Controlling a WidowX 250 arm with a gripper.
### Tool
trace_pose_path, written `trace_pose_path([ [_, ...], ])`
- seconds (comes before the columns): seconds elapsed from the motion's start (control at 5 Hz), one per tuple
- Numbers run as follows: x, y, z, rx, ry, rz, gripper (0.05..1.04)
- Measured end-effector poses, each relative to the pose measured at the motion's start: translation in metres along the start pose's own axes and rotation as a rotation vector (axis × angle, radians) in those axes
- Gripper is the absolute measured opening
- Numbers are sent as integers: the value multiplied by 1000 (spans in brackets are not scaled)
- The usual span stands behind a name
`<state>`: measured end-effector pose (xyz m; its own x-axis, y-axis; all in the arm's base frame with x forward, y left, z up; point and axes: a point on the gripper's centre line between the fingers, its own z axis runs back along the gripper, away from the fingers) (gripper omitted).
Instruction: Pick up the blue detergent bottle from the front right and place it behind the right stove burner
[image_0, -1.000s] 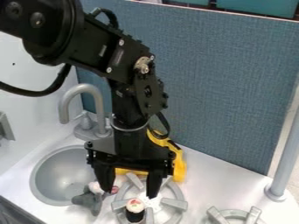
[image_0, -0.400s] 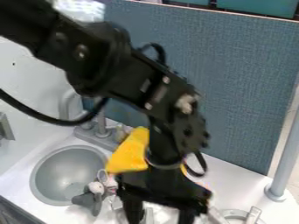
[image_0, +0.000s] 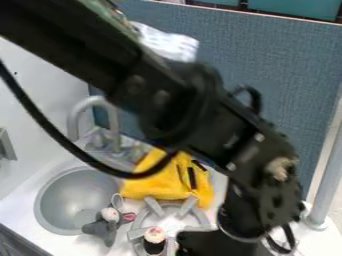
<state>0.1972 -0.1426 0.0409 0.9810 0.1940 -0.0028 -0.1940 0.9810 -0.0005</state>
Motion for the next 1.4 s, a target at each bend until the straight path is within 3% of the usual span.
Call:
trace_pose_path([
  [0.8, 29, -44, -34, 43, 14, -50, 1001],
  [1.0, 36, -52, -38, 52, 10, -48, 947],
  [1.4, 38, -58, -41, 54, 48, -44, 449],
])
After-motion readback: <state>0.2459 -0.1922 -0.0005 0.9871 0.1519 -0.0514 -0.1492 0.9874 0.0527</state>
